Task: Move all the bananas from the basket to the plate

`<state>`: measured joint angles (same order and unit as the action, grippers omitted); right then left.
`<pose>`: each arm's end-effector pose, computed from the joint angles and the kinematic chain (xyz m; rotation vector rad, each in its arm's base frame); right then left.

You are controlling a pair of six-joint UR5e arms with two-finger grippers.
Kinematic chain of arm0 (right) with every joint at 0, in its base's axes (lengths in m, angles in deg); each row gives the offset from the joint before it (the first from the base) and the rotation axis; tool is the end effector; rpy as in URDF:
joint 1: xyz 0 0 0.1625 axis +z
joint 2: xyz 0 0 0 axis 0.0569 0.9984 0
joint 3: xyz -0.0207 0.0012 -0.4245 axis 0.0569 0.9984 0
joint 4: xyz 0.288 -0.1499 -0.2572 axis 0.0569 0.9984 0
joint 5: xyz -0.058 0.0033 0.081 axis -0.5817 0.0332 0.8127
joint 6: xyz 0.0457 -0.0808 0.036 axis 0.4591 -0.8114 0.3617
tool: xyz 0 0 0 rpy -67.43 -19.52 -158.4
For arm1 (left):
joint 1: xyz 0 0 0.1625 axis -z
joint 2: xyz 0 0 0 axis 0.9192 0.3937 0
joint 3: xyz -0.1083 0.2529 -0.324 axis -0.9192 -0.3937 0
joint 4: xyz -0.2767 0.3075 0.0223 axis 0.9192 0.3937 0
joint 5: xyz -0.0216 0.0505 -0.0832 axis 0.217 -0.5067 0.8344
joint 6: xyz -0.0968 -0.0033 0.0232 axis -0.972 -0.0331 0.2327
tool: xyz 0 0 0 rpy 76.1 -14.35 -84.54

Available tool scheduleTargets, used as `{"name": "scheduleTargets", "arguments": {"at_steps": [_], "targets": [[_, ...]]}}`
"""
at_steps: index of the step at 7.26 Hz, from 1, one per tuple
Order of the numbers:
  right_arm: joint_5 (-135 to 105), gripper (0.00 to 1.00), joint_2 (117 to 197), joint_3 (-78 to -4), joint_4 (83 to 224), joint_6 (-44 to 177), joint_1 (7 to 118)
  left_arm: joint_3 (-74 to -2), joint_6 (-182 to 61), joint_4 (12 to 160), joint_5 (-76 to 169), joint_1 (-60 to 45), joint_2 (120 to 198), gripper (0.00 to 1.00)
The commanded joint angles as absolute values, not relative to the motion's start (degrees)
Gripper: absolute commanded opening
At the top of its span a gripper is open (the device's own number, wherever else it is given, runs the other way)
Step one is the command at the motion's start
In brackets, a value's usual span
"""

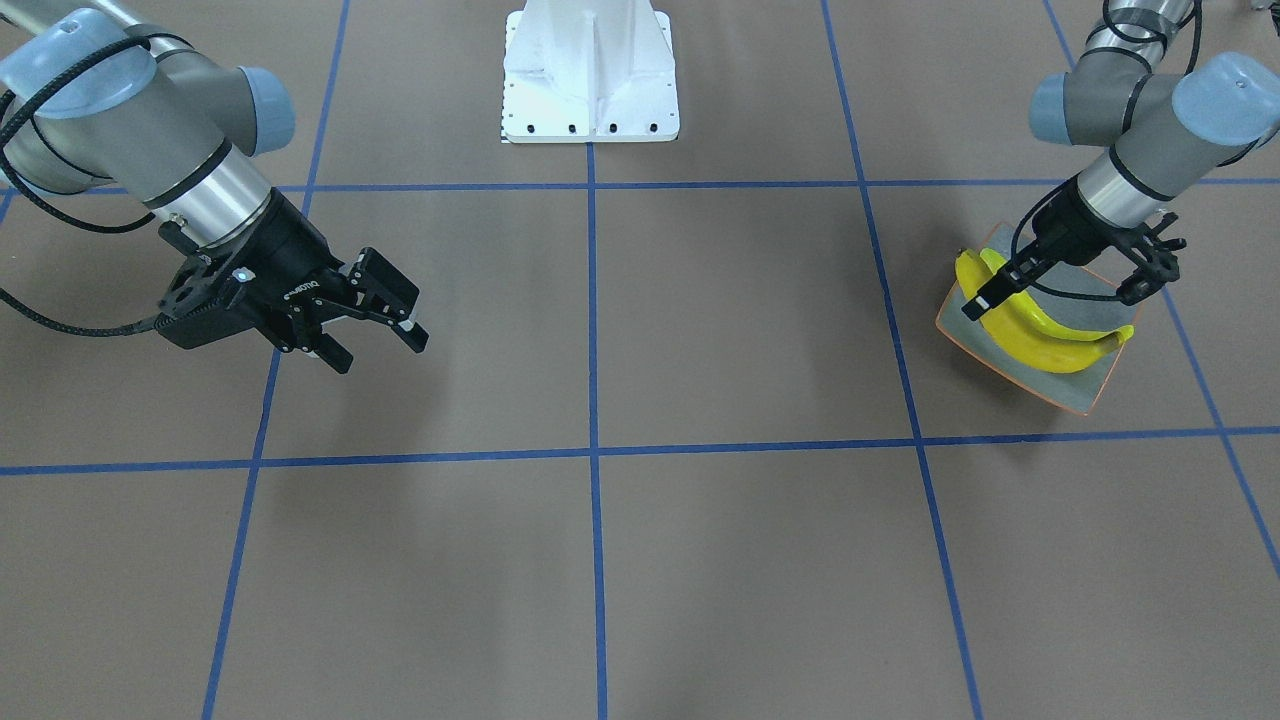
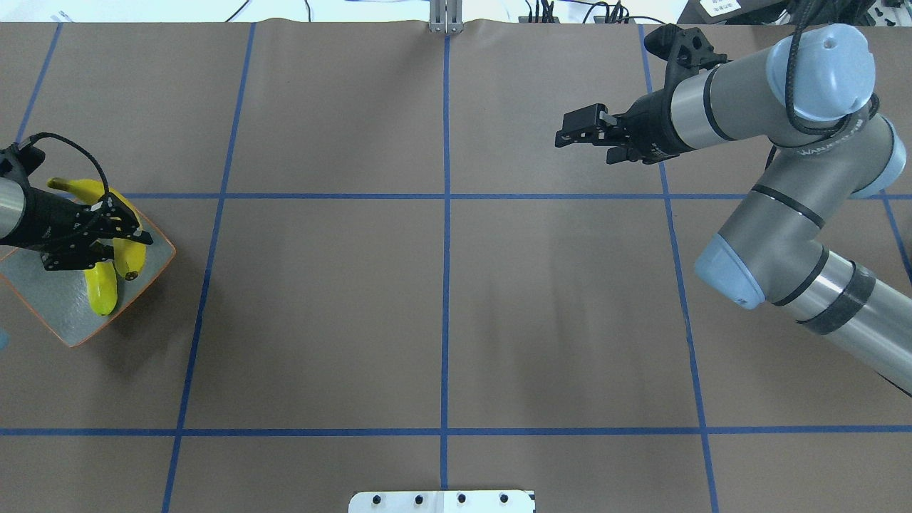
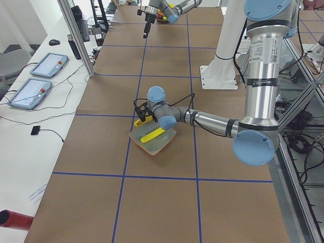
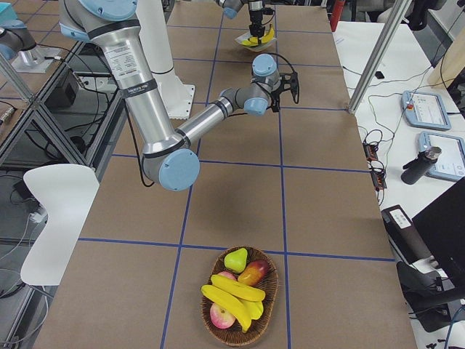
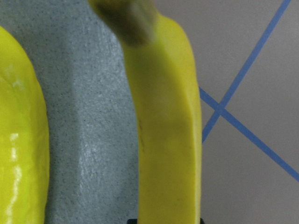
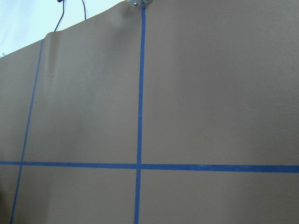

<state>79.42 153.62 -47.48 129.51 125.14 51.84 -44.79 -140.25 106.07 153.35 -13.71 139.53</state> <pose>-0.3426 -0.5196 0.2756 0.2724 -1.2363 0.2068 0.2489 -0.4505 0.5014 -0.1955 1.0907 -0.5895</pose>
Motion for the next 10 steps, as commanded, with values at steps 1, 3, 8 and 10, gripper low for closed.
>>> {"name": "scheduleTargets", "arguments": {"at_steps": [1,3,8,10], "targets": [[79.22,1.00,153.56,-47.32,129.61,125.22,51.78,-44.81,-136.50,100.28,153.29,-14.17,139.48,0.00],[79.22,1.00,153.47,-47.32,129.61,125.23,51.78,-44.99,-136.30,99.62,153.38,-14.17,139.14,0.00],[79.31,1.00,153.12,-47.67,129.52,125.93,51.69,-44.46,-136.21,99.45,153.29,-14.08,138.96,0.99],[79.31,1.00,153.04,-47.67,129.52,125.93,51.69,-44.98,-136.21,99.54,153.55,-12.94,139.13,1.00]]}}
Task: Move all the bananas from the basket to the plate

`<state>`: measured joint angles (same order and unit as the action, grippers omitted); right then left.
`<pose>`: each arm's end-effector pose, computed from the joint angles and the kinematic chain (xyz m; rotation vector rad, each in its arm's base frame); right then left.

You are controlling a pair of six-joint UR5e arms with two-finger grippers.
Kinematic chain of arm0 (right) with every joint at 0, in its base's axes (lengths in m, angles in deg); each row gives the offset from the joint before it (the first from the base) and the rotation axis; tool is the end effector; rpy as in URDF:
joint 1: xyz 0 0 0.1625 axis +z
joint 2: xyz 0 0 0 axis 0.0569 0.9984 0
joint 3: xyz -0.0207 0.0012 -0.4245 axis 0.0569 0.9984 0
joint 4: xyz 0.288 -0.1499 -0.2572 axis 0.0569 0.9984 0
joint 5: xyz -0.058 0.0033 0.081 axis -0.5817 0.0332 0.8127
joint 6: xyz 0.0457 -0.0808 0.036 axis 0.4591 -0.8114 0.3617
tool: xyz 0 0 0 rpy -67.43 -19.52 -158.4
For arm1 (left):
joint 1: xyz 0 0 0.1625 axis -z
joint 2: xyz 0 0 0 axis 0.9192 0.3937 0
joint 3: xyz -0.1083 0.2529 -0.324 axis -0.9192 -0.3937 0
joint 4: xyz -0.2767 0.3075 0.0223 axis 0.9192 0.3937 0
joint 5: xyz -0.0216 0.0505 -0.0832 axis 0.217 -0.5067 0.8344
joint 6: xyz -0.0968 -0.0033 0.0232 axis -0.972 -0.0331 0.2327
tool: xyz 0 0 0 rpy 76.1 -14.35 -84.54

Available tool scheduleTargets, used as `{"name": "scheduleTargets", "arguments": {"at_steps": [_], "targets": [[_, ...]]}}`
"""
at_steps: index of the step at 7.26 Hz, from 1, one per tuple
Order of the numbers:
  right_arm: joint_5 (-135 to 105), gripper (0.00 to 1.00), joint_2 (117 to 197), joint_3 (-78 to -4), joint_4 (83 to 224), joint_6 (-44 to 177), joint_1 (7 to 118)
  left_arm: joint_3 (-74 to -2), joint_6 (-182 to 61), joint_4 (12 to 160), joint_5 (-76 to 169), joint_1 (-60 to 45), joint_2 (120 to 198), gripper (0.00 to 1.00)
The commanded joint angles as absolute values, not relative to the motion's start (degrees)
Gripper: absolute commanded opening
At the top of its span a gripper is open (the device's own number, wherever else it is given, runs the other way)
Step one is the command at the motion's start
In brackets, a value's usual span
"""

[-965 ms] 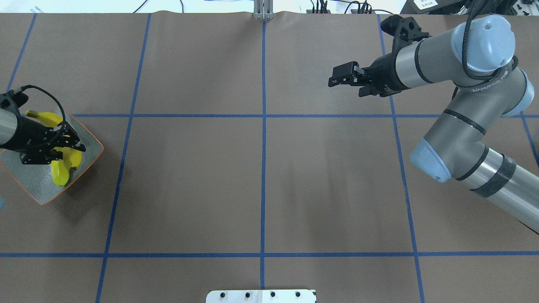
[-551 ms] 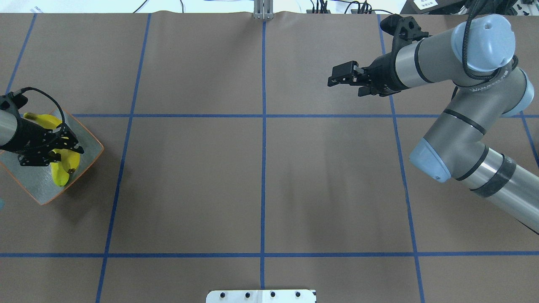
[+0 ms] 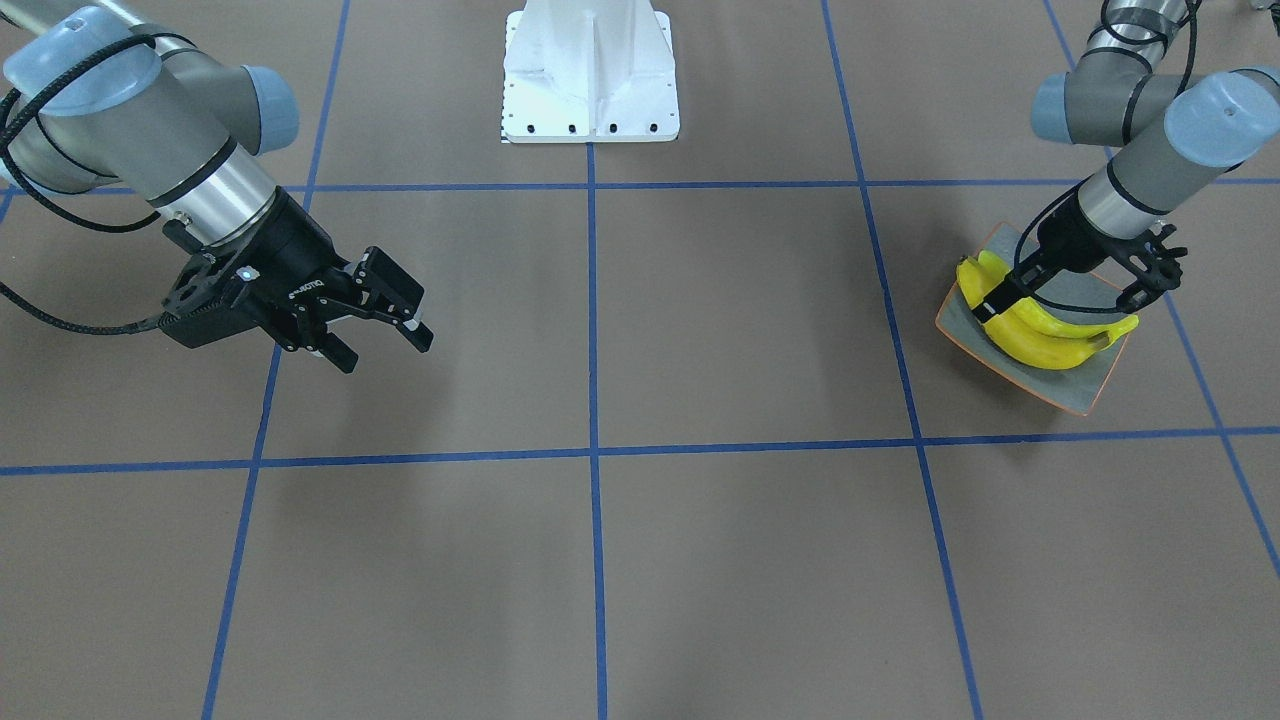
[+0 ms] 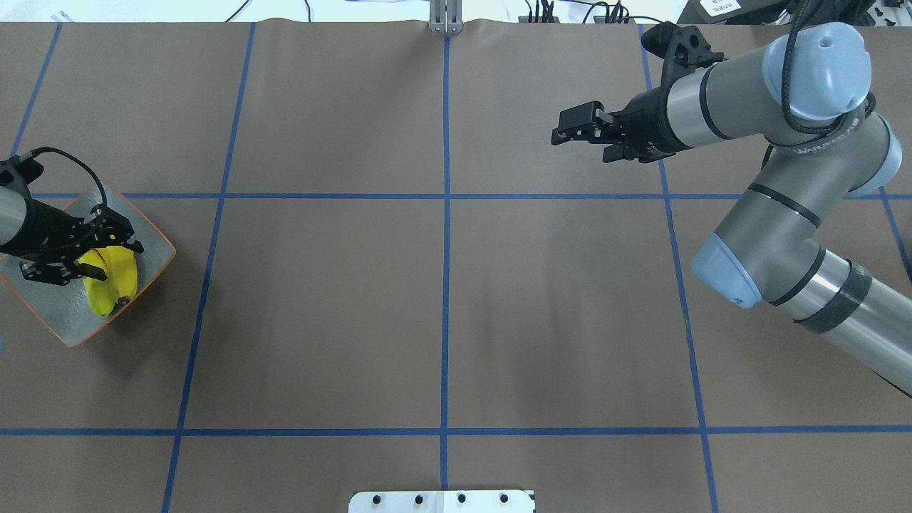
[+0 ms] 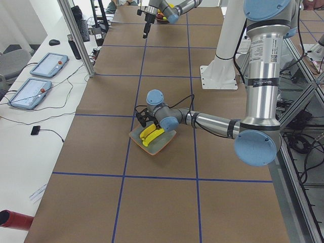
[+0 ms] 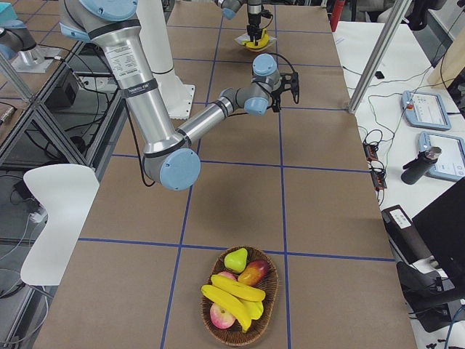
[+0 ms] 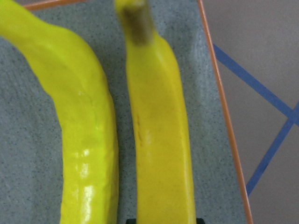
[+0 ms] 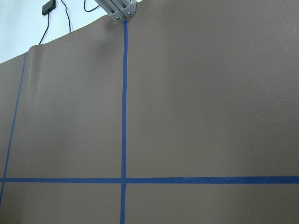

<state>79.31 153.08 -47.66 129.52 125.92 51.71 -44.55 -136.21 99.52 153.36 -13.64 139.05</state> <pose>-0.3438 -0.5191 0.2684 0.2715 -1.2474 0.2134 0.2486 -0.4511 0.5220 -0.2229 0.9931 -0.5847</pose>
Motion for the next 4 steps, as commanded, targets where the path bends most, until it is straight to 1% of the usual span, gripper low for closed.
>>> {"name": "scheduleTargets", "arguments": {"at_steps": [1,4], "targets": [[79.31,1.00,153.12,-47.58,129.43,125.93,51.69,-46.12,-136.04,99.62,154.25,-10.24,139.14,1.00],[79.49,1.00,154.87,-47.76,129.34,125.14,53.17,-51.65,-135.60,99.54,154.26,-6.44,140.10,1.00]]}}
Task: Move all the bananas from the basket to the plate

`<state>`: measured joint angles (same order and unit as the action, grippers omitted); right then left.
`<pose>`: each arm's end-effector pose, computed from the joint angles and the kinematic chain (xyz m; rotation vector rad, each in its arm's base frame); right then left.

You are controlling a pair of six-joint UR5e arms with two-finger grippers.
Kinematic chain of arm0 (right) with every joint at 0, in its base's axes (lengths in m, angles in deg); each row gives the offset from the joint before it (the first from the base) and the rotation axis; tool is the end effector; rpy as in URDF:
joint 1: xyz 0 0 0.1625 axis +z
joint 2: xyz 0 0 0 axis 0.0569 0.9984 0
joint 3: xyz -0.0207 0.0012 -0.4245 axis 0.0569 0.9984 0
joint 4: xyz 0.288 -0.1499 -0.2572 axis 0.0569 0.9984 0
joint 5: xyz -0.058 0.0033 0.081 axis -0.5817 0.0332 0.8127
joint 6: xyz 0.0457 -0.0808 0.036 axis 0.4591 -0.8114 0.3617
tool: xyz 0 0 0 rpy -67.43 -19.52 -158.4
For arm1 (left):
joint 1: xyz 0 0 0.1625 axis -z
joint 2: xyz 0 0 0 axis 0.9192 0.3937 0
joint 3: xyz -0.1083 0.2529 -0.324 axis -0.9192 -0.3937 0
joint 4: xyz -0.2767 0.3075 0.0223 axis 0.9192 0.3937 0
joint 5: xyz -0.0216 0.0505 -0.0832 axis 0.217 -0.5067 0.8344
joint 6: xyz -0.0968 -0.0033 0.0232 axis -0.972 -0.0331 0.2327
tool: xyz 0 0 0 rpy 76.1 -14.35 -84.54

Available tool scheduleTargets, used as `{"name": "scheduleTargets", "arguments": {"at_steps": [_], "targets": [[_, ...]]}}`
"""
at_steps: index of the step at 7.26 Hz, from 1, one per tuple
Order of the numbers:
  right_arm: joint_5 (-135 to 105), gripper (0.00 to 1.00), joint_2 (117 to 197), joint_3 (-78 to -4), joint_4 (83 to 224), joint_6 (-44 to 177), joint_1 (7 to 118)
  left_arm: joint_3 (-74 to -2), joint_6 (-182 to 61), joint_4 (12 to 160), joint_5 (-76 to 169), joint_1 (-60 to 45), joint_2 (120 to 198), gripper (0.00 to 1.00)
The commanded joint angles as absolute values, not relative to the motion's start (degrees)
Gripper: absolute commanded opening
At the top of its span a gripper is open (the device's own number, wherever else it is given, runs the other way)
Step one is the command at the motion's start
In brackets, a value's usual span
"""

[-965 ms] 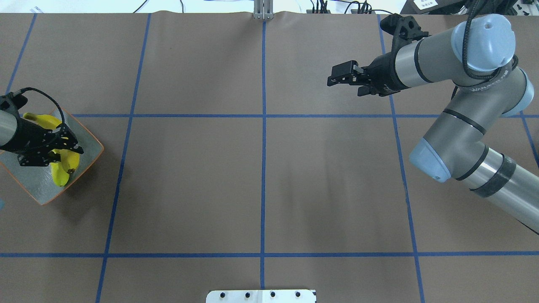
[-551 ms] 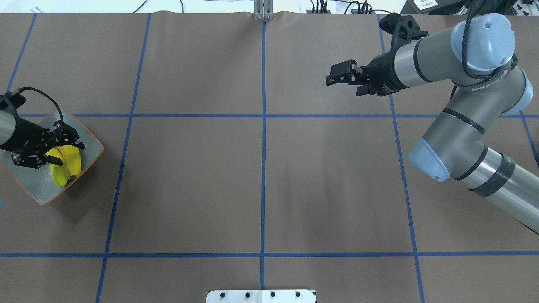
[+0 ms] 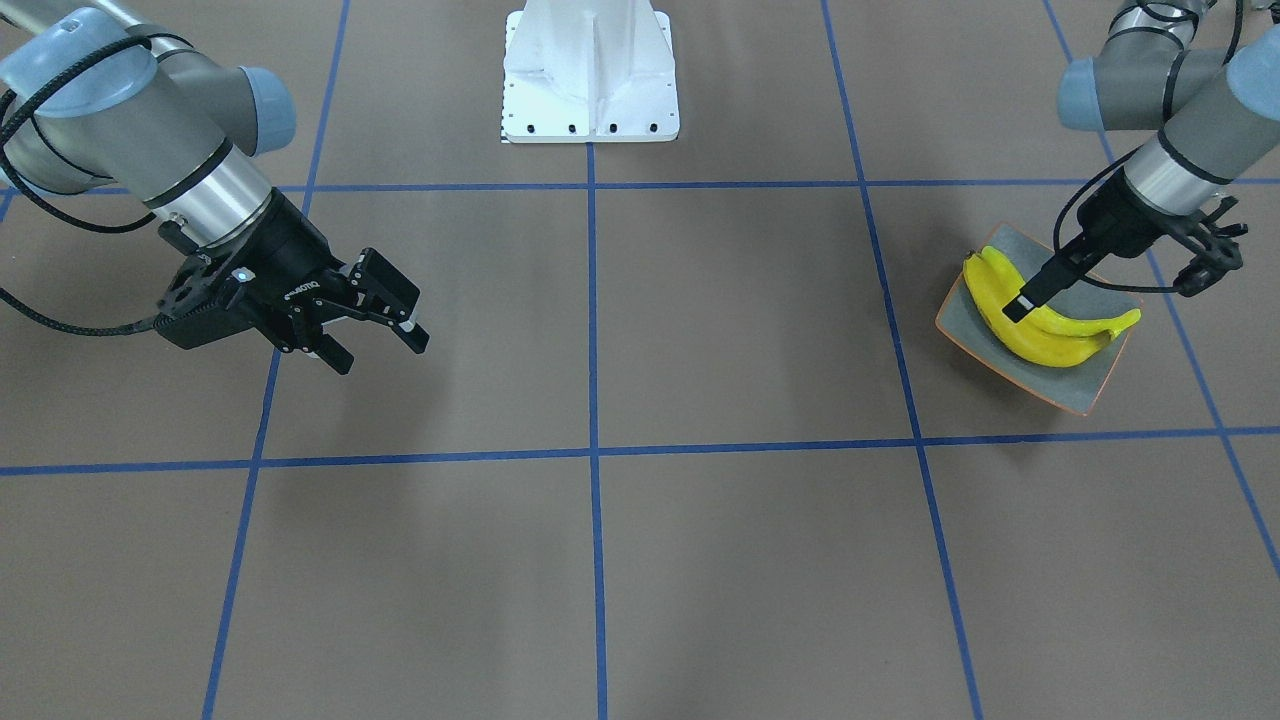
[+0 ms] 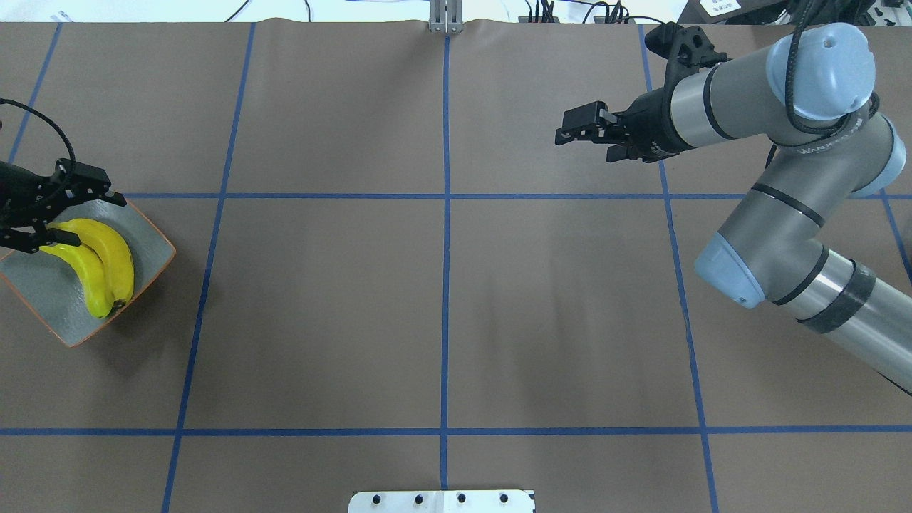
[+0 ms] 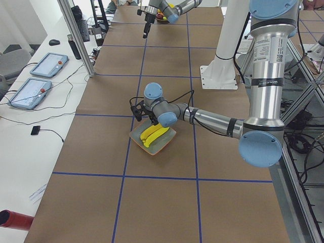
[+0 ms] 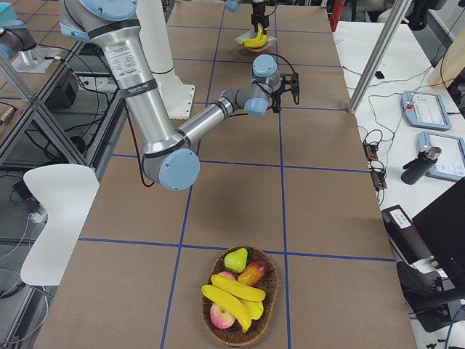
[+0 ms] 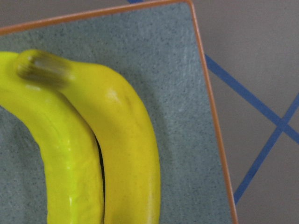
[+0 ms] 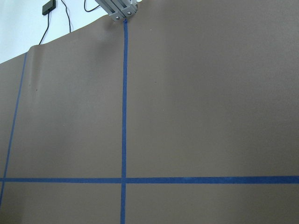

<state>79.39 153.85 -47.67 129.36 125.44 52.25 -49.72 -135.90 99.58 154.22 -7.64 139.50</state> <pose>-0.3378 -0.5209 0.2763 0.2752 -1.2376 0.2171 0.1978 -0.4686 0.4712 -0.1250 1.0896 -0.6213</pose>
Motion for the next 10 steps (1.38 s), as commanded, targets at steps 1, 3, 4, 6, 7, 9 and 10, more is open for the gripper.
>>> {"name": "scheduleTargets", "arguments": {"at_steps": [1,3,4,6,7,9,10], "targets": [[79.66,1.00,157.14,-48.02,129.34,125.05,54.92,-52.19,-134.55,99.62,154.26,-6.09,140.54,1.00],[80.10,1.00,166.60,-49.59,129.26,118.95,59.23,-51.93,-121.59,99.45,154.09,-4.77,140.28,1.00],[80.36,1.00,171.27,-49.78,129.26,112.02,61.77,-51.76,-120.58,99.54,154.08,-4.76,140.28,1.00],[80.89,1.00,177.97,-47.86,130.04,99.62,67.74,-51.14,-120.48,99.54,154.00,-5.20,140.80,1.00],[80.98,1.00,180.17,-45.24,130.22,92.43,71.25,-50.88,-120.48,99.54,154.00,-5.29,141.68,1.00],[81.60,1.00,180.72,-34.81,130.05,78.80,76.36,-50.61,-119.87,100.15,154.17,-5.20,141.25,1.00],[81.42,1.00,180.55,-30.31,130.13,71.25,79.26,-50.26,-117.95,99.72,154.35,-5.20,141.24,1.00]]}}
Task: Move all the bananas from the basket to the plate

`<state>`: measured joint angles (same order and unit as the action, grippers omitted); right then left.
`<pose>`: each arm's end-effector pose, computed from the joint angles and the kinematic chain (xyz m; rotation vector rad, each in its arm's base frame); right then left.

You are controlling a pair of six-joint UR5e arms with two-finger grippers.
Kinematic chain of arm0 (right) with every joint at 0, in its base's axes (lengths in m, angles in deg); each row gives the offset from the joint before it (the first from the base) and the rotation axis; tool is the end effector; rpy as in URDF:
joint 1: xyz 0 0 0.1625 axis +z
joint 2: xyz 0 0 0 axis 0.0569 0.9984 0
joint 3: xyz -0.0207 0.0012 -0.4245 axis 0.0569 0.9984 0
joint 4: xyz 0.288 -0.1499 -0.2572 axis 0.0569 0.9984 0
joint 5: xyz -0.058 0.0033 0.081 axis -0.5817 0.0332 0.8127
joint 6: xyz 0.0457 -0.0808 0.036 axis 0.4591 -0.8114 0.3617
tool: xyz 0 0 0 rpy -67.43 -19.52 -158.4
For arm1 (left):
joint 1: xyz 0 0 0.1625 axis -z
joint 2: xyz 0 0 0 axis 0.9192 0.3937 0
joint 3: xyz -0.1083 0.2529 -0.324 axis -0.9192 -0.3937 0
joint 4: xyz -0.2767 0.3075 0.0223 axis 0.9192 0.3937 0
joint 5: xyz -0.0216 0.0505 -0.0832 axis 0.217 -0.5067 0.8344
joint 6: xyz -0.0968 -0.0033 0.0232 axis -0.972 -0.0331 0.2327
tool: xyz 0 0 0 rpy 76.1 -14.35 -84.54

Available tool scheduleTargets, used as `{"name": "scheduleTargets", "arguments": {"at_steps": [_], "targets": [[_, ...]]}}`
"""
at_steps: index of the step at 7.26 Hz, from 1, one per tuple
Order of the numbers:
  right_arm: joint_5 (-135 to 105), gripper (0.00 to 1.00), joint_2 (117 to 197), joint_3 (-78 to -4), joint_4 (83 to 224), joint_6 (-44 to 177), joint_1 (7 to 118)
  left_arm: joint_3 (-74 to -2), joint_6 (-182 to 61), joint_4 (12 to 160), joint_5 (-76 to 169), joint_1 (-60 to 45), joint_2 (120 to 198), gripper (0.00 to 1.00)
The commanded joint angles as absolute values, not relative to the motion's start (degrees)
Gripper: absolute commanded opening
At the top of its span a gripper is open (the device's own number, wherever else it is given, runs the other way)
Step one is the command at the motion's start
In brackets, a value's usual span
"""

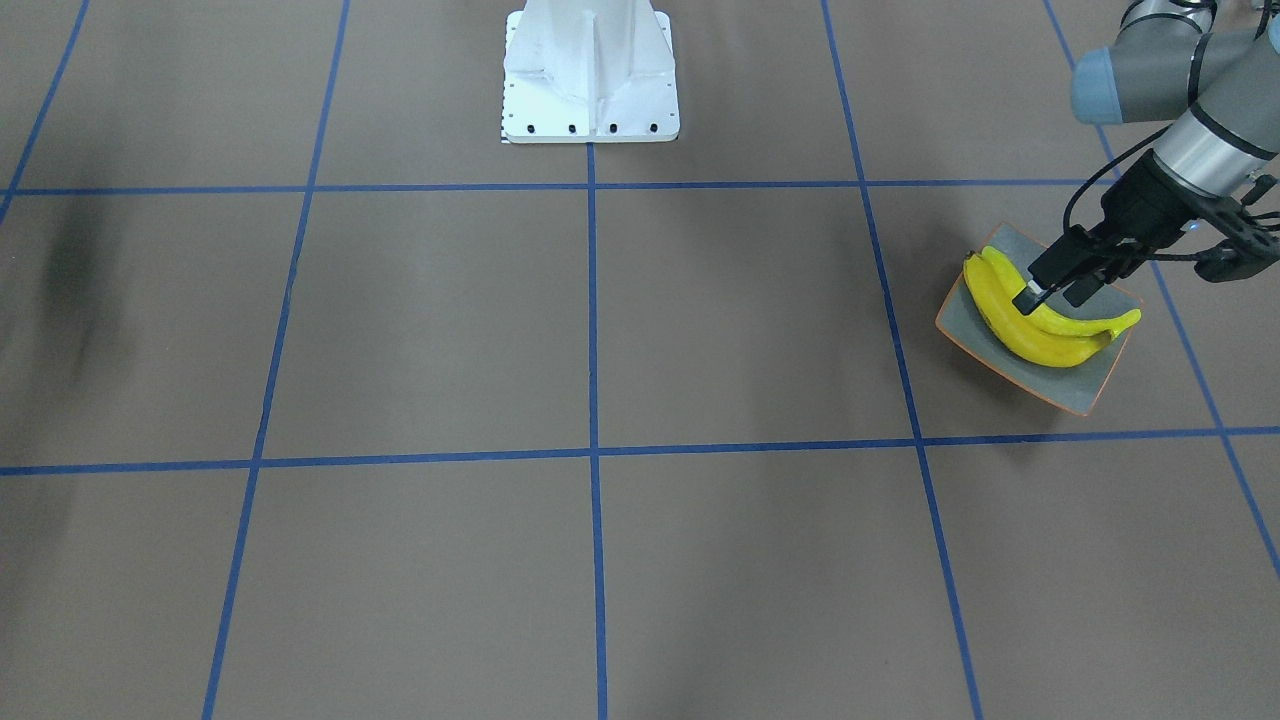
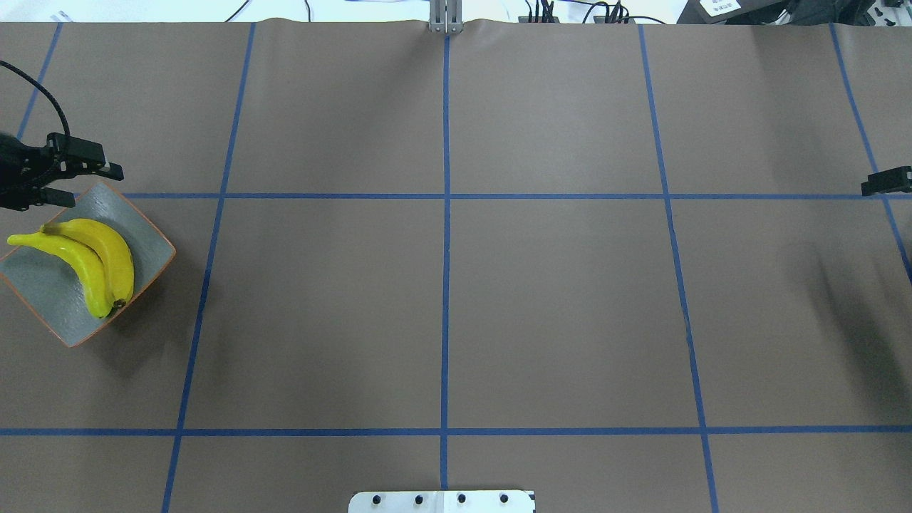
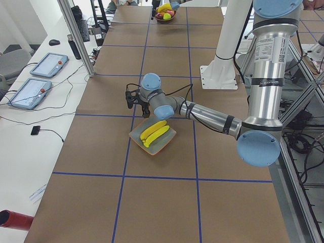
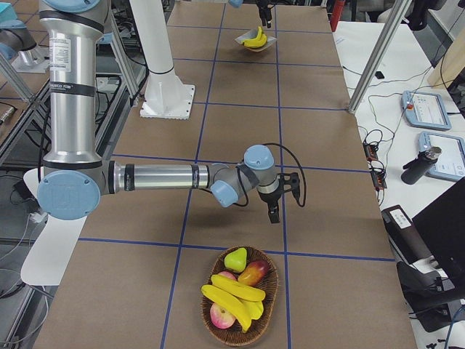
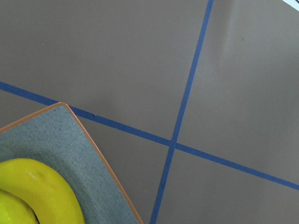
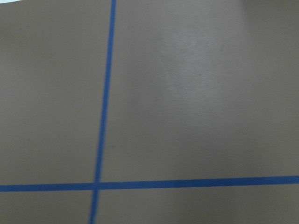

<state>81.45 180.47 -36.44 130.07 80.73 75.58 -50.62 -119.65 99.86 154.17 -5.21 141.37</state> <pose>-0.0710 -0.4986 0.6426 0.2844 -0.6818 0.0684 0.1813 -0.4832 0.4462 0.0902 1.1180 -0.3812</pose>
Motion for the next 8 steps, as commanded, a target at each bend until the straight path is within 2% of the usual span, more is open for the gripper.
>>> {"name": "scheduleTargets", "arguments": {"at_steps": [1,4,6,8], "targets": [[81.16,1.00,180.37,-28.09,130.83,67.87,82.16,-49.56,-117.76,99.45,158.09,-5.20,141.85,1.00],[77.67,1.00,178.95,-29.91,146.46,51.68,89.92,-49.20,-117.93,100.06,159.89,-5.12,142.30,1.00],[72.38,1.00,180.28,-30.09,150.57,51.49,88.09,-49.38,-118.20,100.33,159.89,-5.03,142.30,1.00],[71.05,1.00,177.58,-30.79,157.51,51.13,84.58,-49.47,-118.37,100.33,159.89,-4.85,142.30,1.00]]}}
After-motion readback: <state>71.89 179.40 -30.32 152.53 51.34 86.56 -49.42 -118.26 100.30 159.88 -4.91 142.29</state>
